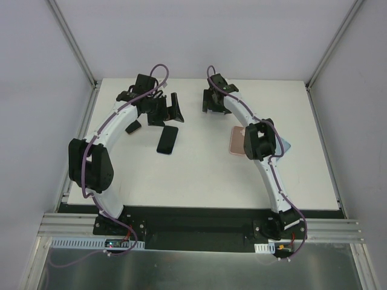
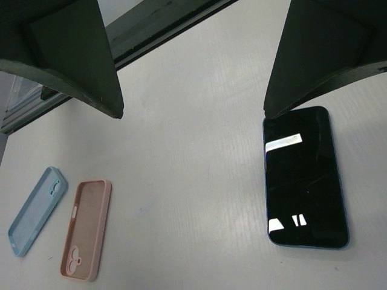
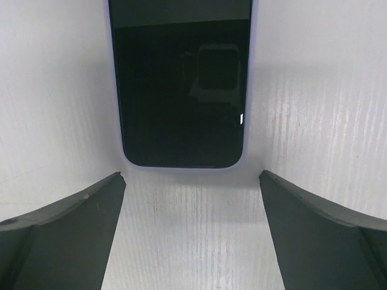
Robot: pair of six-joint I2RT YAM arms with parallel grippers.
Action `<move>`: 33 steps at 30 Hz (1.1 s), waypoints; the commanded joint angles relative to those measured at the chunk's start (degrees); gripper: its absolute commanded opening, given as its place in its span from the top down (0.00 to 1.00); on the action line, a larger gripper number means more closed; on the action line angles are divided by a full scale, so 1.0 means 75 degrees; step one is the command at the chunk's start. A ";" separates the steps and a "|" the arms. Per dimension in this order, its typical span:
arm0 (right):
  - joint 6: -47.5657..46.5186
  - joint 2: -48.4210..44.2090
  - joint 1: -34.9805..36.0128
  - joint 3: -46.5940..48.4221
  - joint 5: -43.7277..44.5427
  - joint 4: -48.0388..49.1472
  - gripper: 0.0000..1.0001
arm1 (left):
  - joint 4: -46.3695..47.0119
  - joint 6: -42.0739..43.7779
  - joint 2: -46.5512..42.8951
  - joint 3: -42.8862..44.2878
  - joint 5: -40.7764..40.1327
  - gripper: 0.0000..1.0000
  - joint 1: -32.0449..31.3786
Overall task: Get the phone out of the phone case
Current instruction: Pick up the phone at the center of the board.
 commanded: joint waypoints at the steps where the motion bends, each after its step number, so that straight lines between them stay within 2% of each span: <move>1: -0.0175 0.0058 0.0034 0.0446 0.0186 -0.0293 0.04 | -0.0034 0.0205 0.0126 0.0422 0.0241 0.01 0.0104; 7: -0.0093 0.0070 -0.0047 0.0541 -0.0118 -0.0070 0.04 | -0.0022 -0.0006 0.0791 0.0878 0.0474 0.01 0.0116; 16: 0.0515 -0.0211 -0.0445 -0.0208 -0.1218 0.0527 0.04 | 0.0001 -0.1669 0.3991 0.4228 0.1552 0.01 0.0315; 17: 0.0609 -0.0444 -0.0609 -0.0407 -0.1417 0.0655 0.04 | 0.0013 -0.1983 0.4284 0.4939 0.1820 0.01 0.0350; 18: 0.0691 -0.0632 -0.0680 -0.0757 -0.1895 0.1109 0.04 | 0.0094 -0.2137 0.4565 0.5259 0.1904 0.01 0.0350; 20: 0.0832 -0.1204 -0.0914 -0.1776 -0.2133 0.1592 0.04 | 0.0212 -0.2628 0.5304 0.6101 0.2021 0.01 0.0362; 23: 0.0949 -0.1360 -0.1206 -0.2026 -0.2636 0.1946 0.04 | 0.1065 -0.3528 0.6008 0.6644 0.2232 0.01 0.0373; 28: 0.1488 -0.0916 -0.1559 -0.1453 -0.3399 0.1957 0.04 | 0.3581 -0.5265 0.6782 0.6341 0.2362 0.01 0.0350; 33: 0.2623 -0.0599 -0.1794 -0.1615 -0.4030 0.2870 0.04 | 0.4781 -0.6368 0.7356 0.6271 0.2058 0.01 0.0198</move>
